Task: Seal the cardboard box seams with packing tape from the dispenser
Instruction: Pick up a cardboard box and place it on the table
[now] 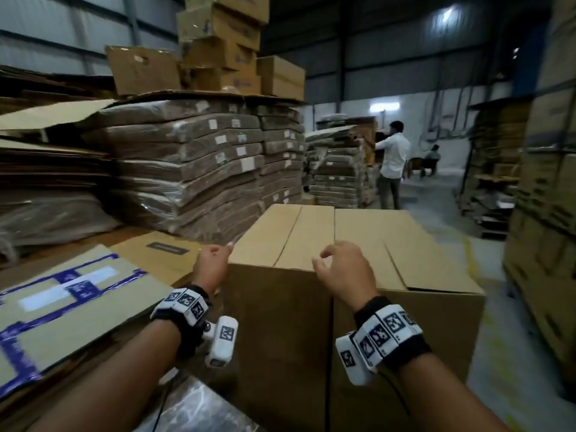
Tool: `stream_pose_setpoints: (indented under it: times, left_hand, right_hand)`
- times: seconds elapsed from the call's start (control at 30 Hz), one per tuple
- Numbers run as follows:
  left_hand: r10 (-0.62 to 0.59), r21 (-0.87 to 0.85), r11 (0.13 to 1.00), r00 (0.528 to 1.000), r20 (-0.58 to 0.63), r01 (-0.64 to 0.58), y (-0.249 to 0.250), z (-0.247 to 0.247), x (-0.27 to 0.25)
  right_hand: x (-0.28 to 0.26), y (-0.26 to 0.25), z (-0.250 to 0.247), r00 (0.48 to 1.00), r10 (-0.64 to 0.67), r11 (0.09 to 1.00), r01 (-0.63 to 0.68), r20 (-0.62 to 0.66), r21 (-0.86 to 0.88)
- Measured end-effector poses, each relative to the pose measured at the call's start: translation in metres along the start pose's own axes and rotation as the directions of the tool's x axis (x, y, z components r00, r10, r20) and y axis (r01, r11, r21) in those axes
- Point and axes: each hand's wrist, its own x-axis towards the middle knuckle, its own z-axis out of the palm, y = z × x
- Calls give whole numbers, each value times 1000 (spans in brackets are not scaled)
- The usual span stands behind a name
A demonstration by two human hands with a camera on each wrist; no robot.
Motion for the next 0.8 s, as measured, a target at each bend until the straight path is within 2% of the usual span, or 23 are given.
stream_pose_setpoints:
  times: [0.07, 0.17, 0.23, 0.33, 0.5, 0.6, 0.7, 0.8]
  left_hand:
    - [-18, -19, 1000, 999, 28, 18, -3, 8, 4]
    - [-54, -3, 999, 997, 59, 54, -16, 20, 12]
    - [-43, 7, 999, 999, 26, 43, -20, 24, 15]
    - [-113, -73, 991, 993, 20, 114, -23, 17, 17]
    - [-251, -230, 939, 967, 50, 256, -50, -1, 26]
    - [-341, -323, 868, 926, 161, 376, -44, -5, 18]
    - [-335, -349, 847, 912, 235, 401, -32, -2, 7]
    - [-356, -357, 836, 907, 223, 416, -22, 2, 1]
  right_hand:
    - [8, 4, 5, 991, 11, 989, 10, 136, -148]
    - [22, 7, 15, 948, 39, 943, 69, 315, -324]
    - [28, 9, 22, 923, 58, 921, 97, 379, -376]
    - [31, 7, 29, 899, 40, 891, 165, 437, -422]
    - [23, 3, 47, 915, -21, 939, 157, 404, -306]
    - [20, -1, 54, 934, -12, 964, 106, 357, -244]
    - [21, -4, 53, 948, -3, 970, 80, 319, -229]
    - [24, -6, 49, 954, 28, 980, 33, 299, -195]
